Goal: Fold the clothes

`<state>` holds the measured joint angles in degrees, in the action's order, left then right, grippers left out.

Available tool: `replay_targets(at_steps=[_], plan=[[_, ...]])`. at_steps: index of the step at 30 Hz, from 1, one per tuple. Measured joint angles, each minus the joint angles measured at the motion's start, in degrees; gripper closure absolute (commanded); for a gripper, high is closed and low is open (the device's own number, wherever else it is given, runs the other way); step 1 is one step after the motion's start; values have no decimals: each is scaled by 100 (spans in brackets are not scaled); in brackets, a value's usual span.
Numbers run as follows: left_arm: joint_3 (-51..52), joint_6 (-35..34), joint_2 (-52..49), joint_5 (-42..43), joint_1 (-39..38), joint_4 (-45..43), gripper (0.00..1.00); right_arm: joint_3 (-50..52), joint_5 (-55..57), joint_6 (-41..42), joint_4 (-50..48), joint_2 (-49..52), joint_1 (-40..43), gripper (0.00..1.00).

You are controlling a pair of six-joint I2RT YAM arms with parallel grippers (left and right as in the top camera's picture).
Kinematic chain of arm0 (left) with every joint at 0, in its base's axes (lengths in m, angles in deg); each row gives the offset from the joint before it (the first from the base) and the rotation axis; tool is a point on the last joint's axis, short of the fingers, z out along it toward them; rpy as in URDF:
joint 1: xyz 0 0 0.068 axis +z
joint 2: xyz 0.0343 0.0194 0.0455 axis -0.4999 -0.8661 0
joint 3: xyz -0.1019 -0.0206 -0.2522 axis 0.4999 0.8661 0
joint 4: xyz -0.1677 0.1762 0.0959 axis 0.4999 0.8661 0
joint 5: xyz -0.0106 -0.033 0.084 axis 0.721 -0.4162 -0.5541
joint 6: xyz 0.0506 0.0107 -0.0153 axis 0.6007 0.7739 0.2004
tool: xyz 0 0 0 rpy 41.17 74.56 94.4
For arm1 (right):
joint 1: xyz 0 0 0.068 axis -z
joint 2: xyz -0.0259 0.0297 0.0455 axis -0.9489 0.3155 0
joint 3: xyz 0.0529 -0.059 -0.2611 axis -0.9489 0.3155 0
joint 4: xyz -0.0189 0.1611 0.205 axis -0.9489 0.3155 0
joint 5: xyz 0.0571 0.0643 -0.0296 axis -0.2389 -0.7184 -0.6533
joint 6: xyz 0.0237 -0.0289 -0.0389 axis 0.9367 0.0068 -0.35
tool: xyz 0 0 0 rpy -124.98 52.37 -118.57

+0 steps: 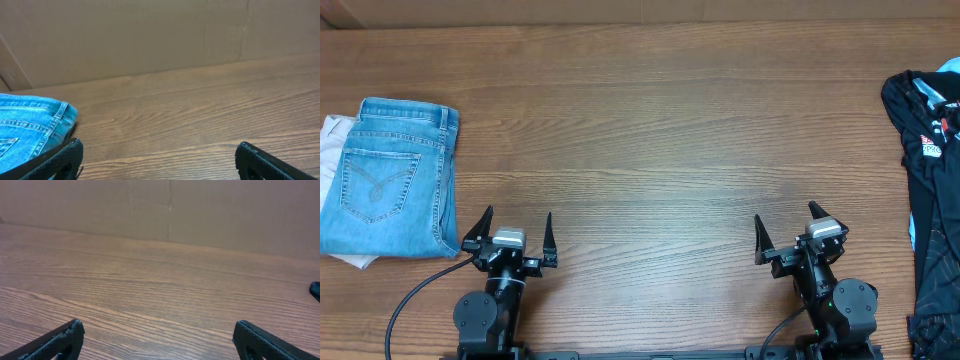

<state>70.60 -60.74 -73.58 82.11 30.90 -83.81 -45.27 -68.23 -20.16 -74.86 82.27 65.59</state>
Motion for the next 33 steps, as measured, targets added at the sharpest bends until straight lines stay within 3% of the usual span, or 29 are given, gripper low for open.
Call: replay_targets(at_steps=[33], plan=[[0, 0, 0, 2, -94, 0, 0, 0, -2, 0, -2, 0, 0, 0]])
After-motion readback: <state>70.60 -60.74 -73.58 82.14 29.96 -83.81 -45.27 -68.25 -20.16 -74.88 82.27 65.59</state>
